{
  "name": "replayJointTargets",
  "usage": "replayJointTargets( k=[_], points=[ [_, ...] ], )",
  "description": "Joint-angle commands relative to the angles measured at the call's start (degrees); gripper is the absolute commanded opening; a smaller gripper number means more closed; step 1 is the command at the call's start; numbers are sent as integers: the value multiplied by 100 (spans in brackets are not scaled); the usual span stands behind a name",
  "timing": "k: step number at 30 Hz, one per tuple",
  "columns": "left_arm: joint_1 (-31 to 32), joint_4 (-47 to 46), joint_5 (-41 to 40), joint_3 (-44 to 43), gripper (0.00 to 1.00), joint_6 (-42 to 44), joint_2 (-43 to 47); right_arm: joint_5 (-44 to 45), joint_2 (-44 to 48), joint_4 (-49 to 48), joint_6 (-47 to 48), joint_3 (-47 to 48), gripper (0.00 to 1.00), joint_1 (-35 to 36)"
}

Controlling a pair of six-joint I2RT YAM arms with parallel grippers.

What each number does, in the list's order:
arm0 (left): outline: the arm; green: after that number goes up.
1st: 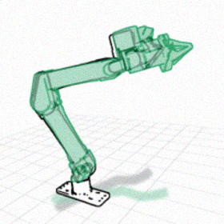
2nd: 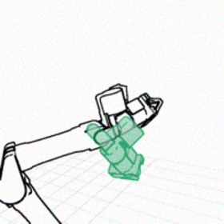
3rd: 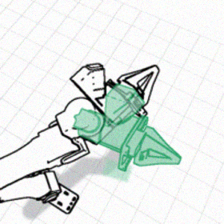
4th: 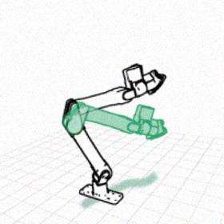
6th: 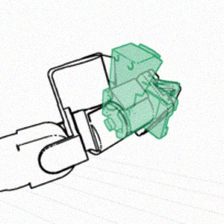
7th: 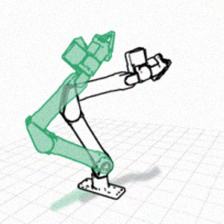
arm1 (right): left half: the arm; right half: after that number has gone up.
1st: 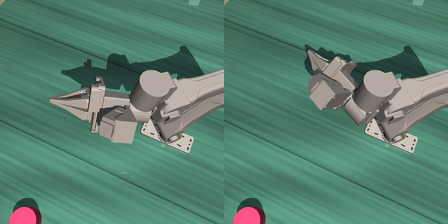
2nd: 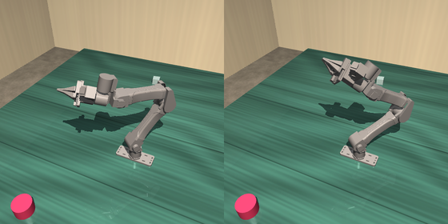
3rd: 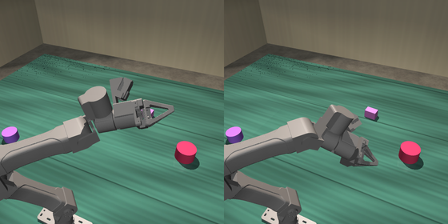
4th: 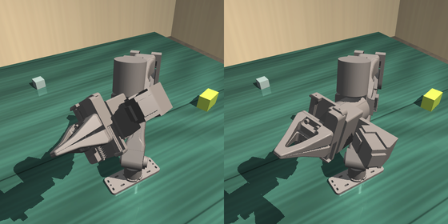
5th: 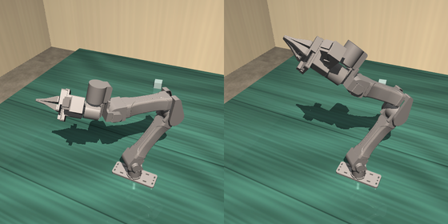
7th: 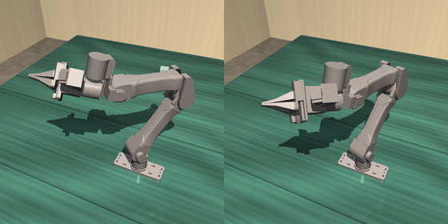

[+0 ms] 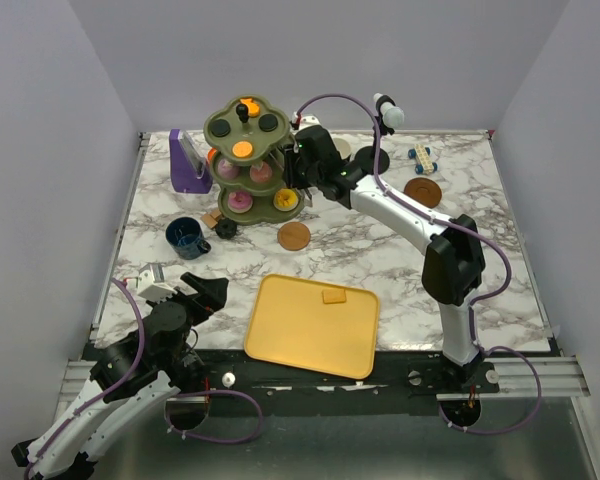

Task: Serve the afternoon tea
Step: Place the desert on the desert table.

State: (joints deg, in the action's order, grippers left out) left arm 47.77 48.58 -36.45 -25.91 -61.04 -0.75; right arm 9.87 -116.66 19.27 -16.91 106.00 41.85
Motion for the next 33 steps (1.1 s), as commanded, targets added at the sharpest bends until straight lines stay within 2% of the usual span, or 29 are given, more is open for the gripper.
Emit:
replayJointTargets(
  k=[1,6,15,25,29,33],
  points=[
    [44,38,-55,21,99,10,226,322,293,-151,-8,-167,36,17],
    [40,20,-39,36,99,2,251,568,476,-93,-54,-294,36,-39],
    [46,22,-20,30,98,13,268,495,627,-39,-165,-535,37,-47],
    [66,31,0,27,99,-5,313,335,667,46,-253,-562,48,-47],
    [75,29,-5,36,99,-5,321,317,680,95,-276,-554,56,-46],
    [84,29,-3,38,99,-5,324,334,731,104,-285,-571,57,-47]
  ],
)
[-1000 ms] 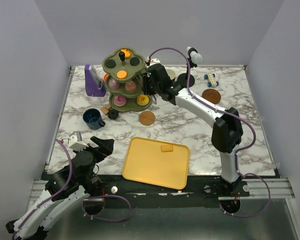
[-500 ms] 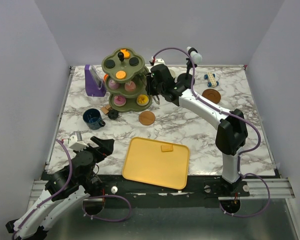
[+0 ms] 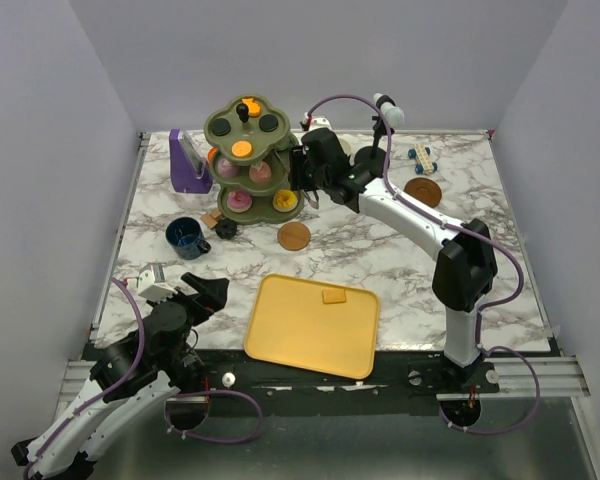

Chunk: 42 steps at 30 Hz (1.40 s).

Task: Serve the afternoon tea
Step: Place the desert on the desert table, then place the clamp on the tray.

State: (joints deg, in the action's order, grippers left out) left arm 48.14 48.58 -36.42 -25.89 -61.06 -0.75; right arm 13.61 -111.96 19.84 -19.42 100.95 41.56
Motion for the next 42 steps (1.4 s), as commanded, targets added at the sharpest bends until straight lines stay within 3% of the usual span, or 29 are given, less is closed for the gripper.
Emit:
replayJointTargets(
  k=[1,16,33,42],
  points=[
    [47,30,-9,35,99,-3,326,-44,275,47,-34,-64,58,-18],
    [55,55,-47,8,99,-19,330,-105,918,271,-69,-368,66,-17],
    [57,147,-253,-190,99,-126,127,-637,3792,688,-254,-3208,67,-21],
    [55,-80,-535,-486,99,122,-435,-1154,5174,422,-393,-4928,67,-12]
  ],
)
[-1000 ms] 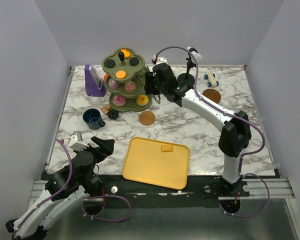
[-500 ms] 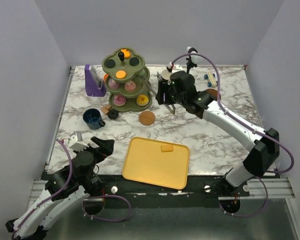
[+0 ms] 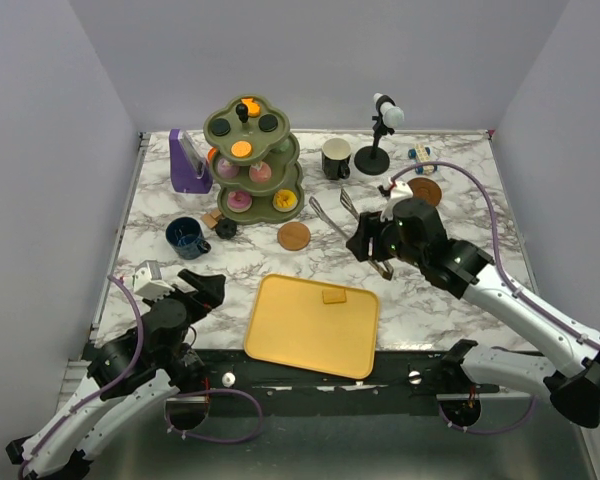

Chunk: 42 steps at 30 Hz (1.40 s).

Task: Serve the afternoon tea
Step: Place the clamp on the tray.

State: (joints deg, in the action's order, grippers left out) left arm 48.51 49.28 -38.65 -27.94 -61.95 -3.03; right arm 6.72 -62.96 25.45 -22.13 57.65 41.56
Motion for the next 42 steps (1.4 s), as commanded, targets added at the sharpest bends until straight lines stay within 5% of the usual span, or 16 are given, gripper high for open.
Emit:
replayJointTargets(
  k=[1,12,28,42],
  points=[
    [18,-179,-347,-347,99,294,-268,-533,374,-190,-160,-761,66,-10],
    [18,-474,-755,-947,98,1201,-795,-1073,704,-1103,-683,-1896,64,25],
    [18,-284,-860,-928,99,1311,-451,176,-701,-1841,-74,-1500,62,2287],
    [18,-461,-646,-646,99,1270,-334,297,-1116,-2259,-16,-2254,60,2850]
  ],
)
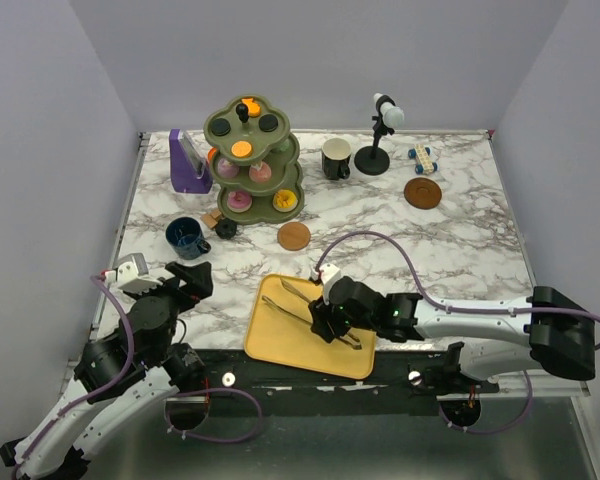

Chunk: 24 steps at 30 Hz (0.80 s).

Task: Serve the afternoon tea
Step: Place the clamp on the tray.

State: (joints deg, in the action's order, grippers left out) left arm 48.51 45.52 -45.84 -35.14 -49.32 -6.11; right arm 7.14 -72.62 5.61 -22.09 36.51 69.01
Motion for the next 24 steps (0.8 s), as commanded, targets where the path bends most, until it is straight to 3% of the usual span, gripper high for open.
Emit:
replayJointTargets(
  k=[1,13,24],
  points=[
    [18,-103,102,83,99,3,-41,228,-168,-286,-52,-161,60,126],
    [18,-149,172,39,99,12,-127,193,-468,-22,-295,-13,73,216],
    [18,-112,188,0,99,14,-205,398,-80,439,-317,359,89,213]
  ],
)
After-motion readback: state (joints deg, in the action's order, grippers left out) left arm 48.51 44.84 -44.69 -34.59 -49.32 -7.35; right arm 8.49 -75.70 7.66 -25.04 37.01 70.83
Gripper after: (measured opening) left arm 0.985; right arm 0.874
